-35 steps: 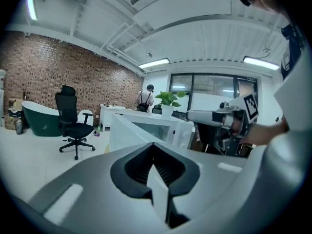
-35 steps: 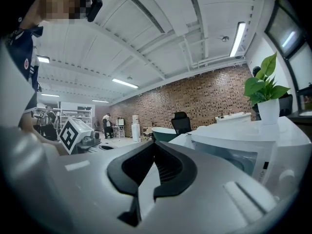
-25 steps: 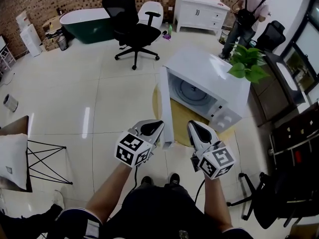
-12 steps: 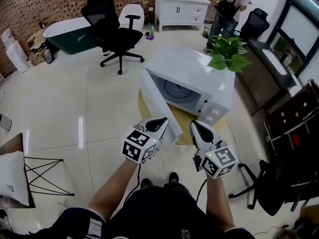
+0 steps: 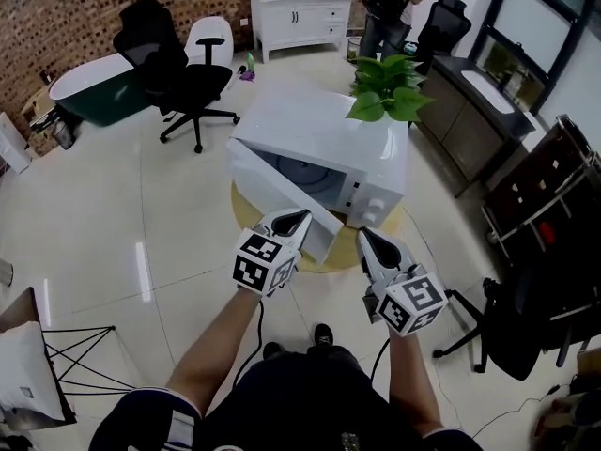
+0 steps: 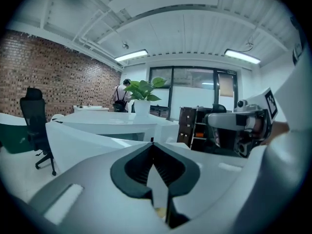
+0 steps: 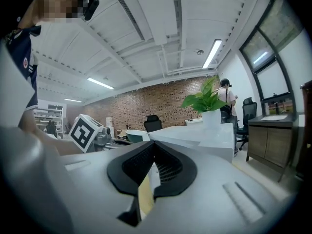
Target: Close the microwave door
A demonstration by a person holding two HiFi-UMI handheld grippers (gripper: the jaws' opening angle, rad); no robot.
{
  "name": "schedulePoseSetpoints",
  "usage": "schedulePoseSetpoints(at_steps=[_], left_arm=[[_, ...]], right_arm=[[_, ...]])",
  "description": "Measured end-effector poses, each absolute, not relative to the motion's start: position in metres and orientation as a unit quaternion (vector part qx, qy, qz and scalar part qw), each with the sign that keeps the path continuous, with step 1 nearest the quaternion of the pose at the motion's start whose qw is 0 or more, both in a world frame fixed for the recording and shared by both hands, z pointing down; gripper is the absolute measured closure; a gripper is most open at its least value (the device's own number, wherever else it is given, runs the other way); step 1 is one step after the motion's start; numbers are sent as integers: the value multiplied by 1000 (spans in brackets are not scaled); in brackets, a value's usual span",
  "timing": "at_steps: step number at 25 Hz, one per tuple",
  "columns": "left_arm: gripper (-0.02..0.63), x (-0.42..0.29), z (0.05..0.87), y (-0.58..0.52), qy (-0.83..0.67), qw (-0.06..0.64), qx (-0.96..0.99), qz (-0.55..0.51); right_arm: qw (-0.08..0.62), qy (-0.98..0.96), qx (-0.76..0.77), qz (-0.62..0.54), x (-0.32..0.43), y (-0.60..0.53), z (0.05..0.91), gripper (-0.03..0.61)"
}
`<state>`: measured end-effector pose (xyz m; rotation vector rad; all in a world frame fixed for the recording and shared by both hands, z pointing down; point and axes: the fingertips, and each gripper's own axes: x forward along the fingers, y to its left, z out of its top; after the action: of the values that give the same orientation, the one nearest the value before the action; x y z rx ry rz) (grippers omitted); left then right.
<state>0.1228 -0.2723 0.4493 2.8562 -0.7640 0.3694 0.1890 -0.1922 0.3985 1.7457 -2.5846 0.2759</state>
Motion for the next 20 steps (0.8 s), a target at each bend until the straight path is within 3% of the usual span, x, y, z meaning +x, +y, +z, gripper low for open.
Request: schedulePoseSetpoints(at_steps=[20], left_arm=[[601,159,446,-287,-235,72,962,122]], right_arm=[[10,-802,589,95,218,-194,404,577]])
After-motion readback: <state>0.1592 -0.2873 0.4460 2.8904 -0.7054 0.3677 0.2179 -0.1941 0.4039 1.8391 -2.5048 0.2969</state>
